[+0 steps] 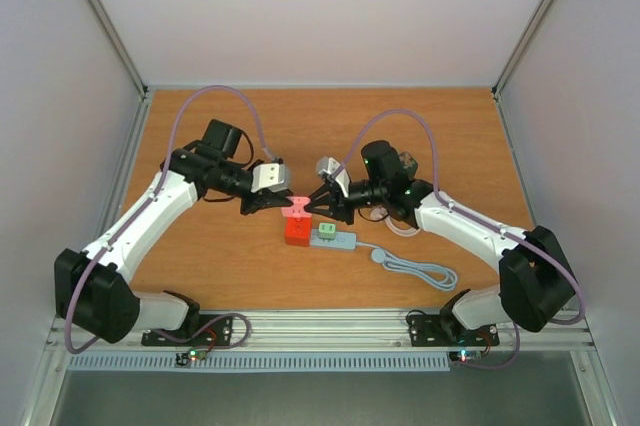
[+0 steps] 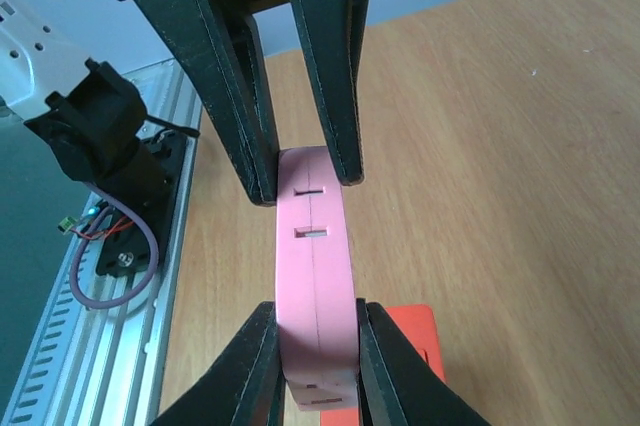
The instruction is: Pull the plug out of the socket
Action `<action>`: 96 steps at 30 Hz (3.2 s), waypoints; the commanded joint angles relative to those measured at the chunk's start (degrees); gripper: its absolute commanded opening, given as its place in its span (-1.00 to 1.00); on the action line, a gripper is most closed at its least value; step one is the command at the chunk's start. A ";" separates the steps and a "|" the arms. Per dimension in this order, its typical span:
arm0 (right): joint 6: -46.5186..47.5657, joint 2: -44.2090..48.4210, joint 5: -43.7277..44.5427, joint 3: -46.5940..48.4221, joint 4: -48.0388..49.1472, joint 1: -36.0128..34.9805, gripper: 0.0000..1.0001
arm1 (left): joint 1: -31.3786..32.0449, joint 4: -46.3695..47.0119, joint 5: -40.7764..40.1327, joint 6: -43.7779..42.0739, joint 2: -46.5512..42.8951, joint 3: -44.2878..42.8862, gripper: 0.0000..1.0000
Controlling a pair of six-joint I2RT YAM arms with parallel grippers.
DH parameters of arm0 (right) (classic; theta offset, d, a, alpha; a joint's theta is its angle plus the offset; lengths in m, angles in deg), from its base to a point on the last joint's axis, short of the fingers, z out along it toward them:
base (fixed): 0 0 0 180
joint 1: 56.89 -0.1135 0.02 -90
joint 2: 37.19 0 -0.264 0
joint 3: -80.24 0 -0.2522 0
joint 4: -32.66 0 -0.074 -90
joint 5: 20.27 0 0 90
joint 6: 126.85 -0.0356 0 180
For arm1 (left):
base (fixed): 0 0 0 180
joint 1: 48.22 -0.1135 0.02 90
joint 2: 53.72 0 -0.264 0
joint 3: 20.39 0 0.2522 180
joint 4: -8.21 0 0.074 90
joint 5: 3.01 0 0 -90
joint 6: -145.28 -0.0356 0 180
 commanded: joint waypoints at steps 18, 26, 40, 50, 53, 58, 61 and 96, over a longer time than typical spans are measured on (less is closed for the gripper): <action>-19.45 -3.33 -15.41 18.57 -7.98 10.60 -0.88 | -11.98 28.98 -3.24 24.74 -8.74 4.87 0.99; -27.64 -3.57 -18.97 23.67 -4.70 11.04 -0.88 | -11.77 38.55 1.10 31.15 -9.74 10.01 0.99; -38.66 -2.23 -22.19 21.99 1.95 10.94 -0.87 | -7.65 55.26 5.28 45.08 -8.69 14.36 0.99; -41.33 -1.18 -21.62 20.39 4.37 10.43 -0.86 | -5.25 58.91 6.22 51.10 -10.27 15.41 0.99; -41.17 -1.43 -21.51 20.56 4.29 10.43 -0.86 | -4.73 58.07 6.22 50.82 -10.71 14.95 0.99; -40.09 -1.96 -20.71 20.63 3.74 10.34 -0.86 | -4.27 57.33 6.44 51.47 -11.08 13.94 0.99; -38.44 -1.99 -20.55 20.74 3.00 10.13 -0.86 | -4.16 57.58 6.42 52.21 -11.16 13.58 0.99; -24.47 0.02 -18.25 20.34 -7.50 8.41 -0.87 | -3.98 45.75 4.67 62.41 -3.66 3.46 0.25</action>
